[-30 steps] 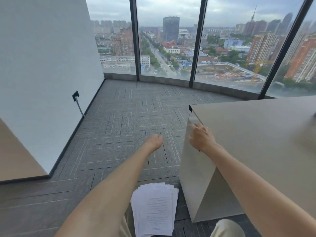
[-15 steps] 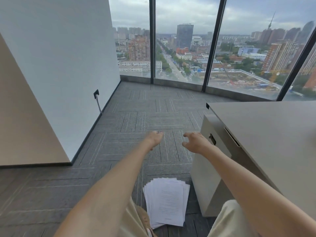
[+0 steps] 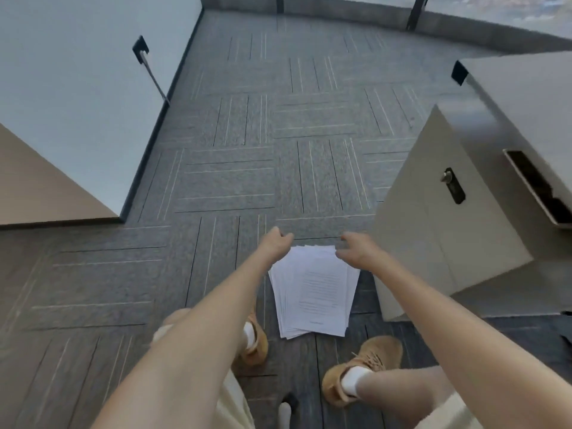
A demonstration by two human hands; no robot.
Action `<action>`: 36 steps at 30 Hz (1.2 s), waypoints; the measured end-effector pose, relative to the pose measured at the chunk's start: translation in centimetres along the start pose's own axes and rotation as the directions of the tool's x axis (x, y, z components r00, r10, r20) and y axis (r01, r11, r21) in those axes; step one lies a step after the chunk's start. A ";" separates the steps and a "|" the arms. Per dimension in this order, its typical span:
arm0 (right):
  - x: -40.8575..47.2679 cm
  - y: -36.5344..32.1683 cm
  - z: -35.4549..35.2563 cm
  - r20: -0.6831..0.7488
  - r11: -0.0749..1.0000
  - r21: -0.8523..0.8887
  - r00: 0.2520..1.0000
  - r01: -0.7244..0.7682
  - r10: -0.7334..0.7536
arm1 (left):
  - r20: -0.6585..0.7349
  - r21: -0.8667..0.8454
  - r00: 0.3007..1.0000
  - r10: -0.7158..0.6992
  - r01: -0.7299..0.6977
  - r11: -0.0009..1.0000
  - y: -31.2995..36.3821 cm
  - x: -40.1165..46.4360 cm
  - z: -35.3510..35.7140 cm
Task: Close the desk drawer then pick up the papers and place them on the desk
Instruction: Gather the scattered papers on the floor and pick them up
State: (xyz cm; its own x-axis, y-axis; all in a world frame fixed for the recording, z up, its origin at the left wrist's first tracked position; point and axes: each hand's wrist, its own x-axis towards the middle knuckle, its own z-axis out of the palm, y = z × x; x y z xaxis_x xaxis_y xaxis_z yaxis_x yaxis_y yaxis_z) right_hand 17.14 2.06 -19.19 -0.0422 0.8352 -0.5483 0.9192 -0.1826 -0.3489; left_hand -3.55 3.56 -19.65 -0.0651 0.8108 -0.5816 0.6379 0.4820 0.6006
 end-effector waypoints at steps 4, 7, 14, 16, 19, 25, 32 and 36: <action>7.0 2.8 4.4 0.068 0.999 0.024 0.997 -0.043 0.041 | 0.032 -0.019 0.992 -0.121 0.122 0.992 -4.7 7.1 3.1; 11.7 4.7 7.5 0.125 0.994 0.037 0.988 -0.101 0.096 | 0.055 -0.030 0.975 -0.214 0.216 0.976 -8.2 11.3 5.2; 19.5 8.5 15.1 0.251 0.964 0.095 0.943 -0.248 0.218 | 0.079 -0.003 0.924 -0.374 0.375 0.927 -14.4 19.1 9.8; 21.2 9.4 17.1 0.266 0.953 0.115 0.933 -0.280 0.242 | 0.090 -0.008 0.909 -0.406 0.408 0.913 -16.0 20.6 11.2; 23.2 10.7 19.8 0.276 0.940 0.120 0.920 -0.319 0.277 | 0.128 -0.013 0.889 -0.439 0.444 0.896 -18.1 22.3 13.3; 26.5 14.3 25.7 0.249 0.877 0.099 0.865 -0.471 0.436 | 0.098 -0.061 0.860 -0.500 0.507 0.860 -22.0 25.4 16.9; 27.0 15.0 29.3 0.168 0.866 0.048 0.858 -0.498 0.485 | -0.045 0.012 0.842 -0.537 0.538 0.843 -23.6 27.1 19.7; 27.0 14.3 30.4 0.115 0.917 0.050 0.915 -0.395 0.387 | -0.010 0.149 0.874 -0.486 0.482 0.863 -23.2 27.1 20.7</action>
State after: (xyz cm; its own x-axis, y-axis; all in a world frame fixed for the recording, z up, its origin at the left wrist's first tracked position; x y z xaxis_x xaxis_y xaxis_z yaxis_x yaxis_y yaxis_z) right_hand 17.28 6.27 -62.09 0.2723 0.6334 -0.7243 0.8403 -0.5233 -0.1416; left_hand -4.24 7.53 -60.71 -0.3748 0.4776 -0.7946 0.6337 0.7576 0.1565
